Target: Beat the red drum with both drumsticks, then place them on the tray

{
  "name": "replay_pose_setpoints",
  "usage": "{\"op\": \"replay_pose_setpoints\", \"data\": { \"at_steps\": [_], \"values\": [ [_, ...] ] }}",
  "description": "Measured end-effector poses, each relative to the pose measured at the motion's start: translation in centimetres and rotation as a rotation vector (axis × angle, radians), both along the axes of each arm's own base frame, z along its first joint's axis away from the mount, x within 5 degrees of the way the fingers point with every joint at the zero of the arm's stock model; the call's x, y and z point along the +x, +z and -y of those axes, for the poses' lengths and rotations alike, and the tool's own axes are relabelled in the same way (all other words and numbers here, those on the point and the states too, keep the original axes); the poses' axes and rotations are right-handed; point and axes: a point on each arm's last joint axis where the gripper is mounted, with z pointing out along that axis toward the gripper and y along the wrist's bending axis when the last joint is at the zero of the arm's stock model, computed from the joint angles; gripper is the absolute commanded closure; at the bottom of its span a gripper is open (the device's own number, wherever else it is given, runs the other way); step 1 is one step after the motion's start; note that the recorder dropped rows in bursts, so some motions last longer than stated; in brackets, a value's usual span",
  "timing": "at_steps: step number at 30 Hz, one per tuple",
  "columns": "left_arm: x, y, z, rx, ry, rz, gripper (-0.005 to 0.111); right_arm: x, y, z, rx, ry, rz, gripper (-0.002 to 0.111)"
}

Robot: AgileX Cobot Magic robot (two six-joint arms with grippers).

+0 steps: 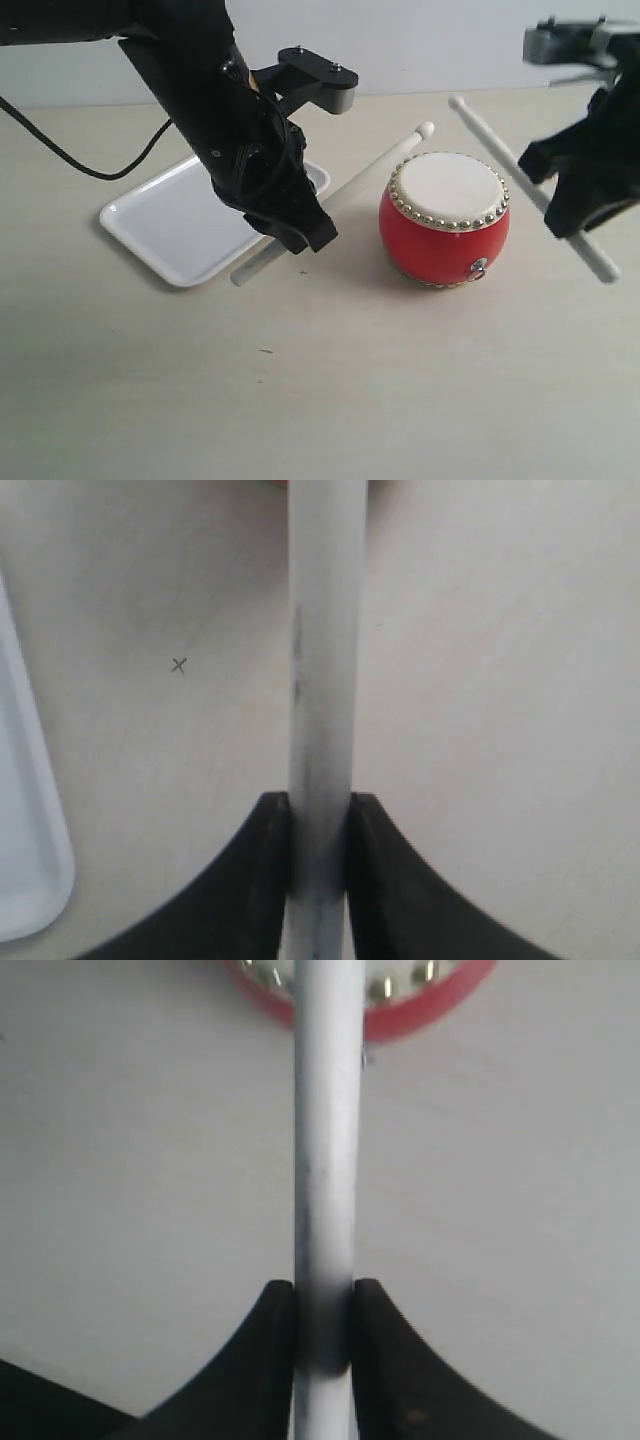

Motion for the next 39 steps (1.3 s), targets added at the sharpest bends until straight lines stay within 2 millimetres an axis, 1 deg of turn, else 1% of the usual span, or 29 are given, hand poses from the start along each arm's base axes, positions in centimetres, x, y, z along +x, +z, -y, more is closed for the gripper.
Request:
{"op": "replay_pose_setpoints", "data": {
  "at_steps": [1, 3, 4, 6, 11, 13, 14, 17, 19, 20, 21, 23, 24, 27, 30, 33, 35, 39],
  "values": [
    [0.0, 0.0, 0.0, 0.000, 0.000, 0.000, 0.107, -0.1, 1.4, 0.0, 0.020, -0.001, 0.050, 0.108],
    [0.0, 0.0, 0.0, -0.003, 0.001, 0.004, 0.107, -0.3, 3.4, 0.1, 0.029, -0.003, 0.127, 0.108],
    [0.0, 0.0, 0.0, -0.004, 0.001, 0.005, 0.107, -0.4, 3.6, 0.4, 0.005, -0.005, 0.141, 0.108],
    [0.2, 0.1, 0.2, -0.008, 0.001, 0.011, 0.107, -0.3, 3.6, 0.8, -0.037, -0.016, 0.148, 0.108],
    [2.1, -1.0, 1.7, 0.044, -0.021, -0.013, 0.107, -1.1, 4.6, 1.4, -0.070, -0.018, 0.199, 0.108],
    [2.8, -1.9, 2.4, 0.070, -0.031, -0.045, 0.107, -1.6, 4.5, 1.7, -0.090, -0.016, 0.202, 0.108],
    [3.0, -3.2, 2.7, 0.113, -0.053, -0.094, 0.107, -1.8, 4.0, 1.9, -0.114, -0.012, 0.193, 0.108],
    [3.5, -5.4, 3.1, 0.167, -0.077, -0.156, 0.107, -2.3, 3.2, 2.3, -0.147, -0.006, 0.172, 0.108],
    [3.7, -5.5, 3.3, 0.169, -0.083, -0.157, 0.107, -2.5, 2.9, 2.3, -0.150, -0.005, 0.162, 0.108],
    [3.8, -5.2, 3.4, 0.165, -0.084, -0.153, 0.107, -2.5, 2.9, 2.3, -0.151, -0.004, 0.160, 0.108],
    [3.9, -4.4, 3.5, 0.151, -0.084, -0.136, 0.107, -2.6, 2.8, 2.4, -0.151, -0.004, 0.159, 0.108],
    [4.0, -2.5, 3.4, 0.116, -0.082, -0.095, 0.107, -2.7, 2.8, 2.2, -0.135, -0.007, 0.155, 0.108],
    [4.0, -1.1, 3.2, 0.092, -0.077, -0.067, 0.107, -2.8, 2.7, 2.2, -0.125, -0.008, 0.150, 0.108],
    [3.9, 3.1, 1.9, 0.025, -0.053, 0.012, 0.107, -3.1, 2.1, 1.9, -0.090, -0.012, 0.115, 0.108],
    [3.9, 5.9, 0.2, -0.019, -0.018, 0.058, 0.107, -3.5, 1.0, 1.9, -0.088, -0.008, 0.074, 0.108],
    [4.0, 6.7, -0.8, -0.035, 0.006, 0.067, 0.107, -4.1, -0.2, 1.8, -0.082, -0.008, 0.026, 0.108],
    [4.1, 6.5, -1.1, -0.029, 0.014, 0.058, 0.107, -4.4, -1.2, 1.8, -0.078, -0.002, -0.016, 0.108],
    [3.8, 5.7, -1.0, -0.031, 0.015, 0.014, 0.107, -4.4, -4.4, 1.7, -0.104, 0.017, -0.158, 0.108]
  ]
}}
